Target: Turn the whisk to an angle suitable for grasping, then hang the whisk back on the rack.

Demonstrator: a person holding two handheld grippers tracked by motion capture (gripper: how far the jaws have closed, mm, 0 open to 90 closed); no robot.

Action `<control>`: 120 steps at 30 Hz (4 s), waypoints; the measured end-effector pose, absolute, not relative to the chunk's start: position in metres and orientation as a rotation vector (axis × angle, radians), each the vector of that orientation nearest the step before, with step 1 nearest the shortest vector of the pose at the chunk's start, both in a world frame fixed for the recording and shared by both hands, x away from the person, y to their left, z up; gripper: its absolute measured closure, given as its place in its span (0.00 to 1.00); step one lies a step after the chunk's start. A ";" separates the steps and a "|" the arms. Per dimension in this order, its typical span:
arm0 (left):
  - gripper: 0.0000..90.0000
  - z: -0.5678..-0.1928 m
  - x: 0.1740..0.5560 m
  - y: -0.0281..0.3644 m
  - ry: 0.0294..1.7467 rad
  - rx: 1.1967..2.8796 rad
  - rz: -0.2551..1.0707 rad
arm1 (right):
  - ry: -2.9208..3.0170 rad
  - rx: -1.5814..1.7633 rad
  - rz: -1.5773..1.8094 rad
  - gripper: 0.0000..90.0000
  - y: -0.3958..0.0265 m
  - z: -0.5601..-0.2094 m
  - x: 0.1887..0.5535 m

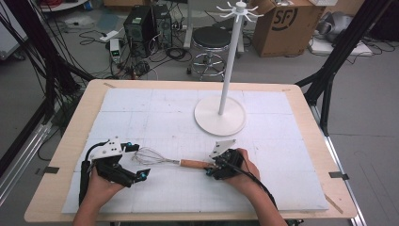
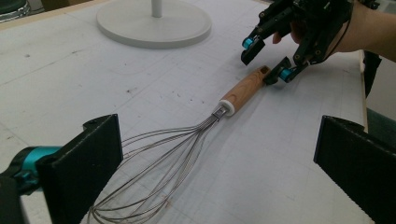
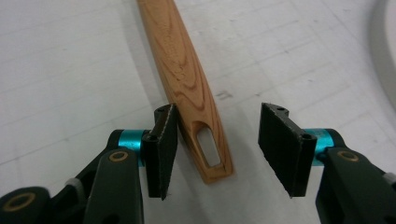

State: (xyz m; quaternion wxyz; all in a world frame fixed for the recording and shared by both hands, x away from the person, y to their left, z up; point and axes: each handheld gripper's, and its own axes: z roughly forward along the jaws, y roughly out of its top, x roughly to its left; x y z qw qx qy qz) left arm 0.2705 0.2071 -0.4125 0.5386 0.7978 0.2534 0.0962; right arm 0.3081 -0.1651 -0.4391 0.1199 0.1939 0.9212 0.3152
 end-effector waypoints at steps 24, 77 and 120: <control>0.02 -0.413 0.271 0.207 0.604 1.904 0.226 | 2.579 0.821 1.018 0.38 -0.187 -0.435 0.327; 0.02 -0.410 0.269 0.208 0.586 1.878 0.221 | 2.362 0.882 1.430 0.00 -0.293 -0.399 0.289; 0.02 -0.376 0.308 0.130 0.498 2.149 0.198 | 2.353 0.928 1.405 0.00 -0.302 -0.406 0.287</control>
